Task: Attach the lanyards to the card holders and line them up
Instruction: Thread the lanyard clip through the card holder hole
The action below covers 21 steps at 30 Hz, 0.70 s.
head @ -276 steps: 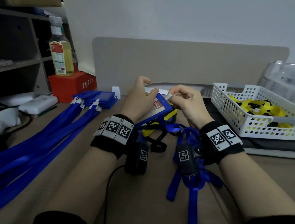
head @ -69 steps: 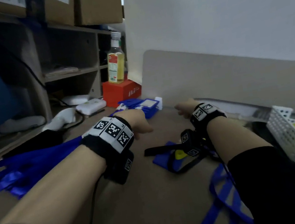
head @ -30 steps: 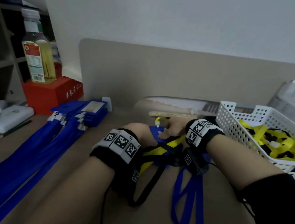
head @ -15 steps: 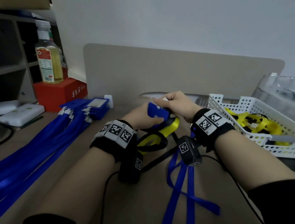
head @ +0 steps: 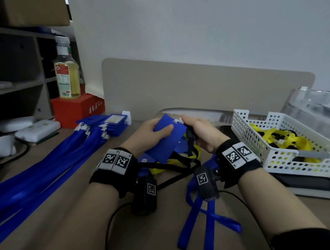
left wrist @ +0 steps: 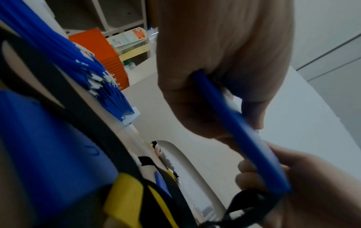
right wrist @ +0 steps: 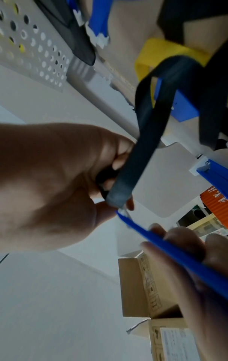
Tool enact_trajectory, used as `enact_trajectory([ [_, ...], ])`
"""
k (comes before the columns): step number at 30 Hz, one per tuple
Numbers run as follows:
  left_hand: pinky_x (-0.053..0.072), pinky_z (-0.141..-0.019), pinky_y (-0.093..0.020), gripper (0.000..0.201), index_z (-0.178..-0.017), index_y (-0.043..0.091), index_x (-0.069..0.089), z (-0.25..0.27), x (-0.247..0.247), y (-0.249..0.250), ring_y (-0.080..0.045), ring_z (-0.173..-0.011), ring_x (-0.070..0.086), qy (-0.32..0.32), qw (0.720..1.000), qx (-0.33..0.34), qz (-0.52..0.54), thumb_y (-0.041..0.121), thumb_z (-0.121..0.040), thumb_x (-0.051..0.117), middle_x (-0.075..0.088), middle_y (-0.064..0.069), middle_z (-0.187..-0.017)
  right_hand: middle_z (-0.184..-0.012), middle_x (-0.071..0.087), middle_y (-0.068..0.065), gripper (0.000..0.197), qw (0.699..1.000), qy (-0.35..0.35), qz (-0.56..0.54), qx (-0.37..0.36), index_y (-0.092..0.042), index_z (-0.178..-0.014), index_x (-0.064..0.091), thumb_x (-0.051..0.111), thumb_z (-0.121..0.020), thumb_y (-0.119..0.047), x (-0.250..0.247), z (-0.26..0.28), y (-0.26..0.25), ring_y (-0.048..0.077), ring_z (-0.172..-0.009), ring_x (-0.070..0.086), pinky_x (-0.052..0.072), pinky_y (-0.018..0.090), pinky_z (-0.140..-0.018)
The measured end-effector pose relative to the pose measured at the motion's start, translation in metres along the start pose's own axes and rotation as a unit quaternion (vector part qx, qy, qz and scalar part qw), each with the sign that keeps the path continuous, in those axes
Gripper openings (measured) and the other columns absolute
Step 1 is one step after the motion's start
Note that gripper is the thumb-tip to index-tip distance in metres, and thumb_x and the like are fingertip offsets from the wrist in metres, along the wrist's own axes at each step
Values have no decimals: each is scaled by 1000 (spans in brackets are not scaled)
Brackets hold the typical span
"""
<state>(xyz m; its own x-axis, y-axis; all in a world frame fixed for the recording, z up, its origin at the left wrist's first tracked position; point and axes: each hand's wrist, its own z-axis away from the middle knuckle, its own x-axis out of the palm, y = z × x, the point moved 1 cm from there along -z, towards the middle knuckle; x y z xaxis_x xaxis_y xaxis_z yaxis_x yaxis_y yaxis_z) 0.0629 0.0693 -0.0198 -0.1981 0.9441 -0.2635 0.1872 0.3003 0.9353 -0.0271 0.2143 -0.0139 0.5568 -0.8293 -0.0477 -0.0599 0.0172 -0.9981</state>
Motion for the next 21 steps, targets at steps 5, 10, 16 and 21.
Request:
enact_trajectory([
  [5,49,-69,-25,27,-108,6,61,-4,3,-10,-15,-75,62,-28,998,-47,13,30,-97,55,65,-4,-88,-75,69,4,32,995,3,-78,68,-11,-94,66,41,-100,-30,8,-2,13,16,-63,64,51,31,-69],
  [10,51,-71,-23,24,-114,12,61,-3,-3,-9,-14,-80,64,-46,997,-31,-47,27,-95,58,68,-7,-100,-60,65,6,26,986,-25,-129,99,-3,-92,59,39,-98,-19,17,1,19,15,-45,61,47,20,-41],
  [16,46,-62,-21,23,-102,15,64,4,-16,15,-7,-70,62,-44,969,15,-241,36,-93,58,68,2,-88,-75,71,5,27,991,-40,-109,62,-5,-110,62,43,-98,-20,18,3,15,15,-60,66,51,21,-51],
  [21,47,-61,-18,10,-96,24,64,9,-17,27,-6,-72,63,-58,967,23,-247,33,-93,60,66,8,-85,-77,71,2,29,994,-42,-91,50,-8,-106,65,45,-99,-27,18,10,13,13,-62,66,50,22,-53],
])
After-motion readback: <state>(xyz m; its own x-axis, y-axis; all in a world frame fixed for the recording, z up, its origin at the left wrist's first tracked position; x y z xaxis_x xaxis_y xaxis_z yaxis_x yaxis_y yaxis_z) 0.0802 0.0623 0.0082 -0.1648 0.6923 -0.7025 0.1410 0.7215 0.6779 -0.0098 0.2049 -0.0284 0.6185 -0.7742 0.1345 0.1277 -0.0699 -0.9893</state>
